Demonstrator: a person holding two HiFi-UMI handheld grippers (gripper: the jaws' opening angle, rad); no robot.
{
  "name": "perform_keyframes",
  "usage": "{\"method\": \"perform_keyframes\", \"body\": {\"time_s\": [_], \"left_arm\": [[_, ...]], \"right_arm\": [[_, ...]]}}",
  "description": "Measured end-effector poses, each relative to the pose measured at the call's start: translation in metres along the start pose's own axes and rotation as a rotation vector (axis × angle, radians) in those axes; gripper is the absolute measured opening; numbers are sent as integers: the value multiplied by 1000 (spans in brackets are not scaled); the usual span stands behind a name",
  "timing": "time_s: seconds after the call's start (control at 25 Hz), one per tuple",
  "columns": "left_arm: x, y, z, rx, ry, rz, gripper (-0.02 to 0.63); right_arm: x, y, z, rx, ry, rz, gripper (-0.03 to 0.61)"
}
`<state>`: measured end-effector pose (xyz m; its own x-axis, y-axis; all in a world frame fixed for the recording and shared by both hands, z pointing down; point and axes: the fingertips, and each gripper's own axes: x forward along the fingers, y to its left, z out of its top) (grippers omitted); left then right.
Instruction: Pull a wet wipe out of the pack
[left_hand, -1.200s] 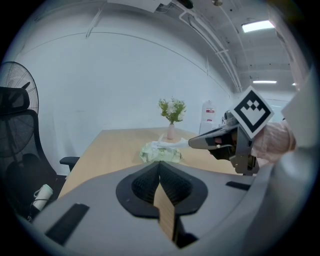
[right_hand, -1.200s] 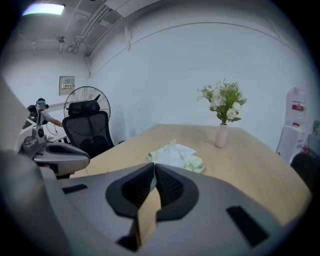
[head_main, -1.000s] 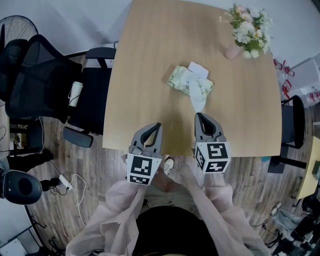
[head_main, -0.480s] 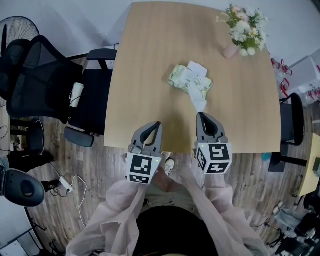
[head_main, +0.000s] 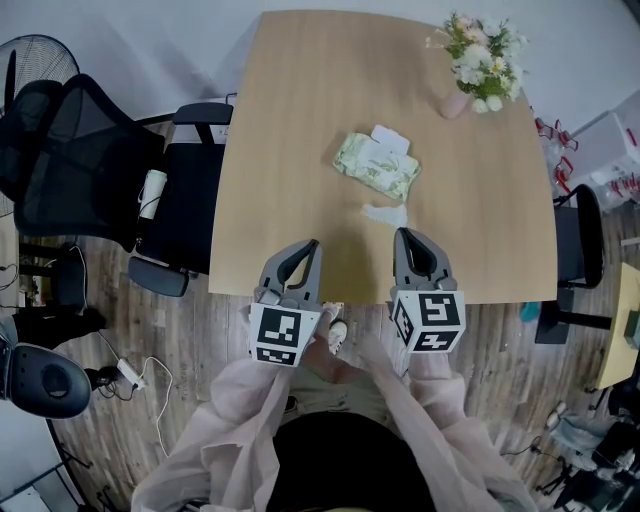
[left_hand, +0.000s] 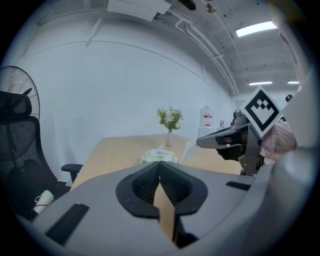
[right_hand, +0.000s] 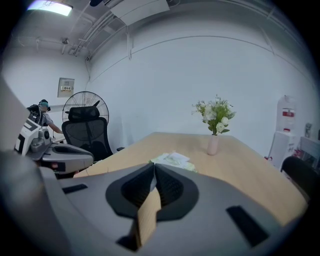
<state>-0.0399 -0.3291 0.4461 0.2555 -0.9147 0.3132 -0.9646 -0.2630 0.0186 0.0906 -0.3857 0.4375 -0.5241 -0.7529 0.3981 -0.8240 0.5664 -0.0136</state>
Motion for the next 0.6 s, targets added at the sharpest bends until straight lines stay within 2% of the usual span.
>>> {"method": "perform_keyframes", "body": {"time_s": [0.6], "left_arm": [[3,14,18,-12,-32,23,12]], "right_arm": [[-27,-23,19,-16,-83,-110,14]]}}
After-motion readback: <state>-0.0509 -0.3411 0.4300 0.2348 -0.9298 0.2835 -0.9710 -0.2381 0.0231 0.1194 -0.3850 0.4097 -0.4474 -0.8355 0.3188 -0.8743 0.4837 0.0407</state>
